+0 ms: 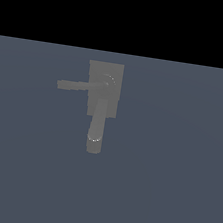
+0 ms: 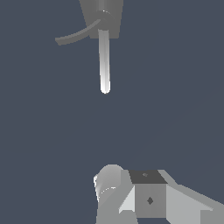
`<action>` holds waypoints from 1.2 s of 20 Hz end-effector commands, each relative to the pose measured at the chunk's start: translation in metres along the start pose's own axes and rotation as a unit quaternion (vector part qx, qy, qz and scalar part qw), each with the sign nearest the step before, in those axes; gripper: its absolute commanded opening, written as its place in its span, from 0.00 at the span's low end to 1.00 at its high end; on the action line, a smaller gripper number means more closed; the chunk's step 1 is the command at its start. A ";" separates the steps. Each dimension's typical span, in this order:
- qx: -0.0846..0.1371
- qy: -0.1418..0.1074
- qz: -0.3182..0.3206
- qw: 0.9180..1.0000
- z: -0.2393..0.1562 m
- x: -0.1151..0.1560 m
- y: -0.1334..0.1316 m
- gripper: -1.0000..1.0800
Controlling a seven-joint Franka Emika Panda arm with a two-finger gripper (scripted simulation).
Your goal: Turn on the faucet by rotating a designated handle.
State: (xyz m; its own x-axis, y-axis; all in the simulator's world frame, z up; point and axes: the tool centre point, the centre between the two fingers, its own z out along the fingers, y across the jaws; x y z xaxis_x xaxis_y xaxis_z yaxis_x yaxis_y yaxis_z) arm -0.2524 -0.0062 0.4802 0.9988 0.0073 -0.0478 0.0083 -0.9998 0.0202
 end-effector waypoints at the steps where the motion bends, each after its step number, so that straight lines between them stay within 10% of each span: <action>1: 0.000 0.000 0.000 1.000 0.000 0.000 0.000 0.00; 24: -0.046 -0.031 0.000 0.998 0.032 0.034 0.017 0.00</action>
State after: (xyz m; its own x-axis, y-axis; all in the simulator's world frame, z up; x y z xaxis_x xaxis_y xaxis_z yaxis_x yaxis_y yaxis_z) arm -0.2207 -0.0229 0.4472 0.9940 0.0032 -0.1090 0.0153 -0.9938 0.1102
